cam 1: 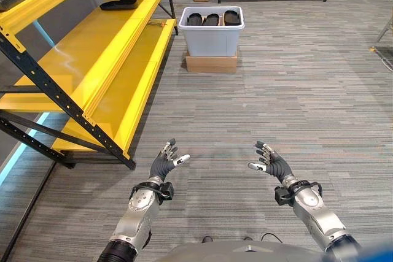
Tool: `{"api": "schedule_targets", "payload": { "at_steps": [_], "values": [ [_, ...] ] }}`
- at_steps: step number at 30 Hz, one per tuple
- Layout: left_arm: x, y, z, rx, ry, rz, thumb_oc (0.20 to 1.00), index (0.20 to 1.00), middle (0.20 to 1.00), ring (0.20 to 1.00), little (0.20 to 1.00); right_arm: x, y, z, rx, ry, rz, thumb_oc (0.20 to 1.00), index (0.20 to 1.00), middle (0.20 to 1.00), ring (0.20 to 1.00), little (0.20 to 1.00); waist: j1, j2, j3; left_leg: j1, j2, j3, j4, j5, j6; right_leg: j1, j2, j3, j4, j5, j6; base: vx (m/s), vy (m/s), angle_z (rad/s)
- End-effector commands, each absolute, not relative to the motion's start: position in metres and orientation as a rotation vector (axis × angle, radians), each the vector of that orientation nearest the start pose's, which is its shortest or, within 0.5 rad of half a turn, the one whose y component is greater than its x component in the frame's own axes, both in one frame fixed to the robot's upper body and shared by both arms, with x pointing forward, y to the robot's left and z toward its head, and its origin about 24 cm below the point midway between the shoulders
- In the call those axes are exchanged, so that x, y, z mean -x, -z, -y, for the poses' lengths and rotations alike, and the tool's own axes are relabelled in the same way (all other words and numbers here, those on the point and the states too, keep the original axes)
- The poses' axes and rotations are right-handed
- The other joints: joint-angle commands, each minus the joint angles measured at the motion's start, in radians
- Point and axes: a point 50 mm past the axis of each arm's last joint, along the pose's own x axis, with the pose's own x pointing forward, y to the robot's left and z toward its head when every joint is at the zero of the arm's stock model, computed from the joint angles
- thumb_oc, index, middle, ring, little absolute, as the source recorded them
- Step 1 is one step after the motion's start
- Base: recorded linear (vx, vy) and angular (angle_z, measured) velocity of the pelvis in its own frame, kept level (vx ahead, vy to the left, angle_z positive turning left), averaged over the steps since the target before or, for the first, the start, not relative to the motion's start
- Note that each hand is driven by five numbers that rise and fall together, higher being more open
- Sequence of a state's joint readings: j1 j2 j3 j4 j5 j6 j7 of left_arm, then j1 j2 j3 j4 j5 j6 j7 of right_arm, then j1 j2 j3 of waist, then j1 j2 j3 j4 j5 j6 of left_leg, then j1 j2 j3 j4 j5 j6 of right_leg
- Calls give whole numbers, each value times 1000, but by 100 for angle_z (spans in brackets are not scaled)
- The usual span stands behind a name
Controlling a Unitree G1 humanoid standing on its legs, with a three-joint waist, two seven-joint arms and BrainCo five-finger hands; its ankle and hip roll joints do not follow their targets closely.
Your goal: Move parts from the plastic box to the shelf.
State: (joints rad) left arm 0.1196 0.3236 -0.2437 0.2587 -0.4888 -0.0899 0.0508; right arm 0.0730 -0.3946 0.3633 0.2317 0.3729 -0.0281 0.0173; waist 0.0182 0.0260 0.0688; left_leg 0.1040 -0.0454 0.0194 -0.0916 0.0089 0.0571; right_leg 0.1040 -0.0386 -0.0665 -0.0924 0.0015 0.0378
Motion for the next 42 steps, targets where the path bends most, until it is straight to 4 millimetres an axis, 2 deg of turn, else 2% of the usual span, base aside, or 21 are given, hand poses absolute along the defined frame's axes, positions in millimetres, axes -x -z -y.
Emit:
{"api": "schedule_targets", "payload": {
  "at_steps": [1, 8, 13, 14, 15, 16, 17, 18, 20, 22, 23, 24, 25, 26, 27, 29, 30, 33, 37, 39, 42],
  "values": [
    [-219, 20, -192, 97, 32, -261, 1000, 1000, 1000, 1000, 1000, -221, 23, 155, -16, -279, -313, 1000, 1000, 1000, 1000, 1000, 22, -55, -21, -5, 83, -30, 4, -14, -63, 1, -95, 20, 26, 36, 78, 0, 0, 0],
    [-229, 13, -191, 73, 56, -231, 1000, 1000, 1000, 1000, 1000, -232, 15, 154, -7, -294, -276, 1000, 1000, 1000, 1000, 1000, 30, -64, 5, -41, 66, -31, 61, -35, -44, -29, -119, 23, 91, 25, 85, -13, 51, -1],
    [-232, 7, -194, 51, 56, -209, 1000, 1000, 1000, 1000, 1000, -235, 13, 151, 3, -310, -266, 1000, 1000, 1000, 1000, 1000, 30, -55, 18, -57, 28, -47, 87, -57, -5, -101, -149, 46, 222, 33, 109, 2, 184, 1],
    [-232, 8, -195, 36, 59, -212, 1000, 1000, 1000, 1000, 1000, -233, 13, 150, 16, -321, -265, 1000, 1000, 1000, 1000, 1000, 23, -50, 24, -47, 9, -59, 76, -53, 12, -149, -166, 62, 324, 65, 112, 25, 258, 6],
    [-231, 8, -196, 30, 59, -212, 1000, 1000, 1000, 1000, 1000, -231, 14, 149, 22, -328, -269, 1000, 1000, 1000, 1000, 1000, 19, -46, 29, -39, 2, -63, 70, -53, 20, -174, -172, 74, 373, 98, 111, 22, 201, 11],
    [-231, 8, -196, 30, 59, -212, 1000, 1000, 1000, 1000, 1000, -231, 14, 149, 22, -328, -269, 1000, 1000, 1000, 1000, 1000, 20, -47, 28, -39, 1, -62, 70, -53, 20, -177, -173, 75, 376, 97, 111, 18, 137, 10],
    [-230, 9, -196, 22, 61, -216, 1000, 1000, 1000, 1000, 1000, -229, 16, 148, 30, -334, -273, 1000, 1000, 1000, 1000, 1000, 16, -44, 33, -31, -11, -67, 66, -53, 29, -208, -181, 96, 437, 144, 105, 41, 242, 25],
    [-229, 9, -196, 14, 63, -219, 1000, 1000, 1000, 1000, 1000, -224, 16, 147, 13, -340, -274, 1000, 1000, 1000, 1000, 1000, 5, -33, 52, -8, -34, -84, 59, -55, 49, -270, -183, 132, 567, 229, 82, 43, 293, 24],
    [-229, 9, -198, 7, 64, -221, 1000, 1000, 1000, 1000, 1000, -224, 14, 145, 11, -350, -263, 1000, 1000, 1000, 1000, 1000, 4, -18, 69, 12, -35, -82, 46, -60, 60, -330, -162, 125, 657, 196, 66, 52, 194, 14],
    [-228, 10, -198, 13, 63, -222, 1000, 1000, 1000, 1000, 1000, -225, 16, 145, 0, -348, -271, 1000, 1000, 1000, 1000, 1000, 3, -12, 71, 37, -40, -71, 28, -72, 62, -377, -131, 83, 633, 151, 71, 119, 67, -2],
    [-227, 10, -197, 19, 67, -223, 1000, 1000, 1000, 1000, 1000, -226, 16, 145, -17, -349, -276, 1000, 1000, 1000, 1000, 1000, -4, -12, 69, 47, -43, -69, 16, -73, 60, -400, -101, 72, 575, 132, 72, 108, 11, -23],
    [-227, 10, -197, 20, 66, -223, 1000, 1000, 1000, 1000, 1000, -226, 16, 145, -17, -349, -276, 1000, 1000, 1000, 1000, 1000, -6, -9, 71, 52, -39, -70, 14, -75, 59, -395, -99, 68, 573, 131, 71, 145, -23, -26],
    [-227, 11, -198, 23, 62, -223, 1000, 1000, 1000, 1000, 1000, -228, 14, 145, -24, -352, -267, 1000, 1000, 1000, 1000, 1000, -11, -11, 71, 62, -45, -70, 6, -79, 55, -409, -77, 52, 493, 130, 77, 248, -77, -10],
    [-227, 11, -199, 21, 57, -221, 1000, 1000, 1000, 1000, 1000, -230, 13, 145, -13, -356, -261, 1000, 1000, 1000, 1000, 1000, -22, -23, 71, 77, -59, -82, 4, -96, 46, -423, -57, 45, 306, 151, 93, 249, -74, -7],
    [-227, 11, -199, 22, 57, -221, 1000, 1000, 1000, 1000, 1000, -230, 13, 145, -12, -357, -261, 1000, 1000, 1000, 1000, 1000, -24, -17, 75, 84, -53, -85, 4, -99, 45, -409, -53, 39, 292, 156, 92, 273, -98, -4],
    [-231, 9, -198, 34, 46, -209, 1000, 1000, 1000, 1000, 1000, -235, 8, 143, 10, -367, -242, 1000, 1000, 1000, 1000, 1000, -44, -23, 83, 119, -38, -104, 4, -127, 20, -435, -48, 92, 110, 218, 120, 353, -140, 8],
    [-230, 9, -197, 37, 50, -210, 1000, 1000, 1000, 1000, 1000, -236, 7, 142, 19, -372, -238, 1000, 1000, 1000, 1000, 1000, -47, -25, 82, 137, -29, -108, 4, -140, 13, -428, -39, 93, 85, 224, 125, 433, -203, 22],
    [-230, 13, -192, 38, 74, -229, 1000, 1000, 1000, 1000, 1000, -230, 9, 147, 14, -368, -252, 1000, 1000, 1000, 1000, 1000, -59, -38, 43, 169, 14, -124, 4, -158, -12, -384, -13, 111, 89, 227, 103, 379, -219, 29],
    [-231, 14, -185, 70, 94, -236, 1000, 1000, 1000, 1000, 1000, -228, 3, 157, -3, -342, -229, 1000, 1000, 1000, 1000, 1000, -86, -14, 10, 171, 108, -141, 65, -119, -54, -396, 35, 49, 191, 143, 60, 424, -230, 58],
    [-232, 14, -183, 69, 104, -235, 1000, 1000, 1000, 1000, 1000, -225, 9, 165, -2, -313, -258, 1000, 1000, 1000, 1000, 1000, -101, -8, 4, 142, 142, -139, 152, -53, -84, -374, 55, 37, 216, 105, 37, 369, -203, 25],
    [-232, 12, -184, 85, 97, -227, 1000, 1000, 1000, 1000, 1000, -224, 11, 168, -11, -304, -271, 1000, 1000, 1000, 1000, 1000, -88, -18, 5, 100, 135, -159, 309, 64, -97, -316, 79, 36, 197, 88, 9, 340, -191, 5]
  ]
}}
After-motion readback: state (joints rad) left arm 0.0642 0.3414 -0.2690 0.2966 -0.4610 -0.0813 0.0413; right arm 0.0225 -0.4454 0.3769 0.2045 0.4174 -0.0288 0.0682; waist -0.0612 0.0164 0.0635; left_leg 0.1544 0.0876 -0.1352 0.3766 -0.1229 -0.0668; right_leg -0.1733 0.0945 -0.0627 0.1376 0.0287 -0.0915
